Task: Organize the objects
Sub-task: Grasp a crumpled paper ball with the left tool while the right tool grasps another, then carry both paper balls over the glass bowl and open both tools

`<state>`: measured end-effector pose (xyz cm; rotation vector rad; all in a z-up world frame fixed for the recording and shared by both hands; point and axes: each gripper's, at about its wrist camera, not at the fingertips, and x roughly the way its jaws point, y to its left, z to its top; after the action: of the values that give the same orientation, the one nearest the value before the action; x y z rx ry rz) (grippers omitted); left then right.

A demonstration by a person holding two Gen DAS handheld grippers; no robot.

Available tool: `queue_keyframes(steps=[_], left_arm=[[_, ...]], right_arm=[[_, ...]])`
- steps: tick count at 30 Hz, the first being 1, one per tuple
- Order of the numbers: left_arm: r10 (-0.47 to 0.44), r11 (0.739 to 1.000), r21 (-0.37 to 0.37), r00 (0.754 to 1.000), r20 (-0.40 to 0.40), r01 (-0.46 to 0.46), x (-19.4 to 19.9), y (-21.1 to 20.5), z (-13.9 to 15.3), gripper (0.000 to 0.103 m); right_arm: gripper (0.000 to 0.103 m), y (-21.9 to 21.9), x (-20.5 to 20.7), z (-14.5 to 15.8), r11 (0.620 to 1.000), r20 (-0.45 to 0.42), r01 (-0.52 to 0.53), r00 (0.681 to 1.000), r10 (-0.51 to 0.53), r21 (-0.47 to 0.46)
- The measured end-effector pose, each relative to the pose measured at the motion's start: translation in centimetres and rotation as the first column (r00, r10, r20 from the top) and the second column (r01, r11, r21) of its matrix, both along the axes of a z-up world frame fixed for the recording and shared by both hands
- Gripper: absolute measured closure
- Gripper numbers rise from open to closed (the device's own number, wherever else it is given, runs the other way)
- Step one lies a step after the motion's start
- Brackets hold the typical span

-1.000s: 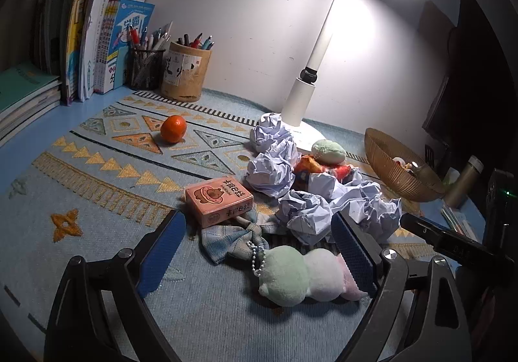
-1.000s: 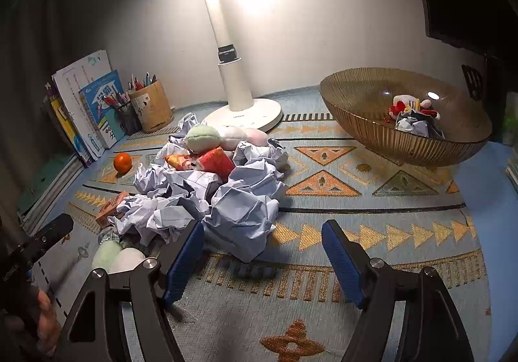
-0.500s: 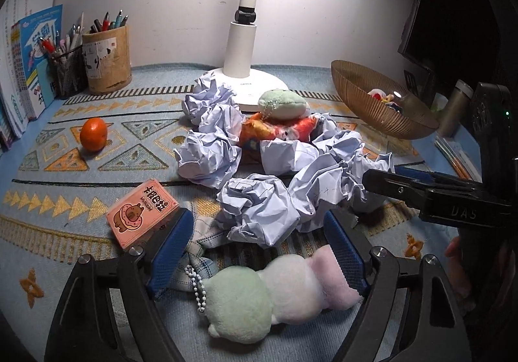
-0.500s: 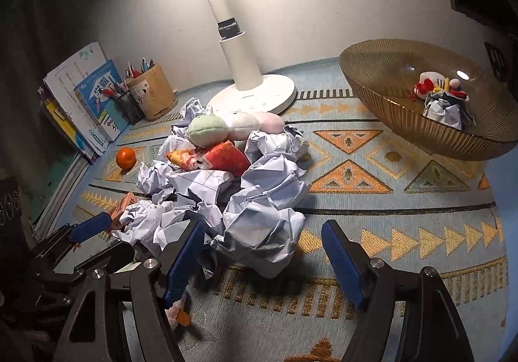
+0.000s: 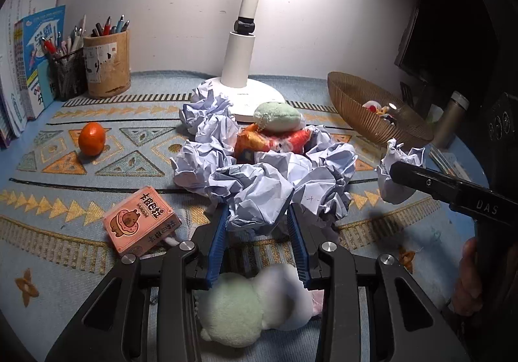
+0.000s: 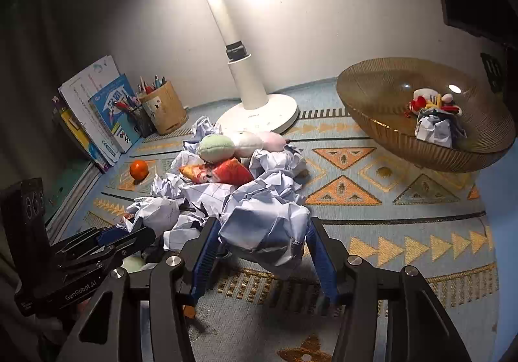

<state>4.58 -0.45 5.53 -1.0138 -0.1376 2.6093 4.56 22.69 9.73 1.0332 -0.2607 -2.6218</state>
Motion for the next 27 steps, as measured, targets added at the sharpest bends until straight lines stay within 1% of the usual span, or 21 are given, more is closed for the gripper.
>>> queue_keyframes(steps=[3, 5, 7, 9, 12, 15, 18, 21, 25, 27], left_arm=[[-0.008, 0.999, 0.047, 0.999, -0.052, 0.010, 1.5, 0.4, 2.0, 0.070], [-0.043, 0.995, 0.084, 0.996, -0.077, 0.049, 2.5, 1.7, 2.9, 0.070], [-0.086, 0.989, 0.110, 0.993, -0.087, 0.095, 3.1, 3.7, 3.2, 0.070], [-0.136, 0.982, 0.123, 0.988, -0.078, 0.145, 3.2, 6.3, 2.9, 0.070], [-0.187, 0.977, 0.101, 0.982, -0.034, 0.190, 2.7, 10.2, 1.3, 0.070], [-0.198, 0.974, 0.112, 0.980, 0.019, 0.195, 1.8, 12.5, -0.4, 0.070], [-0.186, 0.978, 0.102, 0.982, 0.042, 0.181, 1.1, 13.2, -1.3, 0.070], [-0.180, 0.980, 0.100, 0.982, 0.052, 0.175, 0.9, 13.3, -1.8, 0.070], [-0.172, 0.981, 0.104, 0.983, 0.062, 0.165, 0.6, 13.3, -2.1, 0.070], [-0.169, 0.981, 0.107, 0.983, 0.065, 0.162, 0.5, 13.3, -2.1, 0.070]], right_arm=[[0.050, 1.8, 1.2, 1.8, 1.000, -0.039, 0.015, 0.999, -0.015, 0.015], [0.049, 2.9, 1.9, 2.3, 0.997, -0.045, 0.030, 0.999, -0.027, 0.067], [0.049, 3.9, 2.3, 1.8, 0.991, -0.019, 0.032, 0.999, -0.029, 0.131], [0.048, 4.7, 2.4, 0.6, 0.984, 0.013, 0.023, 1.000, -0.026, 0.176], [0.048, 6.1, 2.4, -1.2, 0.978, 0.052, 0.013, 0.998, -0.025, 0.207], [0.047, 7.1, 2.5, -2.4, 0.979, 0.063, 0.014, 0.998, -0.027, 0.201], [0.038, 7.9, 2.7, -3.2, 0.983, 0.093, 0.008, 0.995, -0.025, 0.182], [0.035, 8.8, 3.4, -3.1, 0.987, 0.088, 0.008, 0.996, -0.022, 0.159], [0.035, 9.9, 3.2, -3.4, 0.999, 0.125, 0.016, 0.992, -0.022, 0.047], [0.035, 10.0, 3.0, -3.5, 1.000, 0.138, 0.025, 0.990, -0.027, 0.015]])
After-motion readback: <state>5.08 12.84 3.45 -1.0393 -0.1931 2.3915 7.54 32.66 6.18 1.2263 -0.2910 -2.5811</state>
